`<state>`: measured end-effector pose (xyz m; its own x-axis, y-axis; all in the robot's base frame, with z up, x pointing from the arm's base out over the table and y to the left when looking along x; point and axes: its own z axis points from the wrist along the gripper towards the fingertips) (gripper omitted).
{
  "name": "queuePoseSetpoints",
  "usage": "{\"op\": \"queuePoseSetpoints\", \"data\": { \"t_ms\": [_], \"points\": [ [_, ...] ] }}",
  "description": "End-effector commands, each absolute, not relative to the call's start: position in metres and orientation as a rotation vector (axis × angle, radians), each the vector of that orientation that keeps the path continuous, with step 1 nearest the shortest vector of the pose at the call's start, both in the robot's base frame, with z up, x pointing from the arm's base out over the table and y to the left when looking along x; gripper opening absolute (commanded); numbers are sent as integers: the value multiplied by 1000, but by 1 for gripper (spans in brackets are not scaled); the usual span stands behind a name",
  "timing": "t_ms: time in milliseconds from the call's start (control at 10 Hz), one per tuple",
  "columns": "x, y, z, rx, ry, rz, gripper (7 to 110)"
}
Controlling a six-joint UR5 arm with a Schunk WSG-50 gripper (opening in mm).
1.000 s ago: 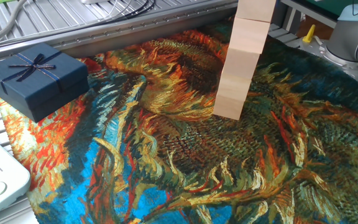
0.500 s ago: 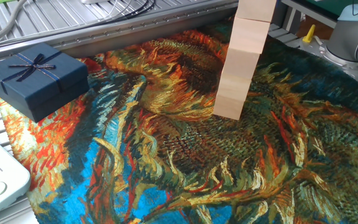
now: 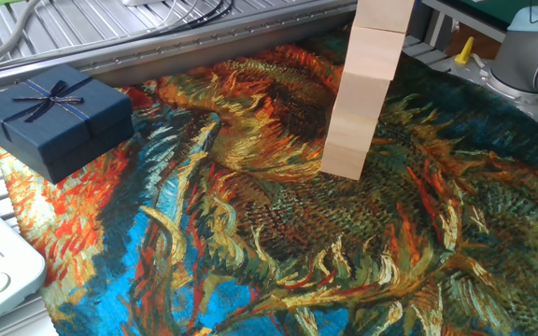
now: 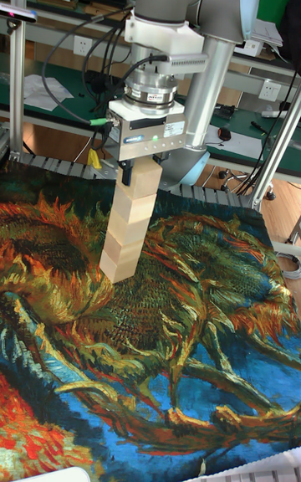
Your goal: Stack the blocks in a vertical line of five
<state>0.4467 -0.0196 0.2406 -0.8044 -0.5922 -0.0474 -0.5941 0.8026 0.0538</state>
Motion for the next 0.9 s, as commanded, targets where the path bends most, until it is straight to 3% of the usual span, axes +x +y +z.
{"op": "queuePoseSetpoints", "data": {
  "t_ms": [0,500,800],
  "points": [
    [448,-18,242,-970,2950,112,66],
    [447,-14,248,-965,2956,140,66],
    [457,-28,277,-955,2972,95,66]
  ]
}}
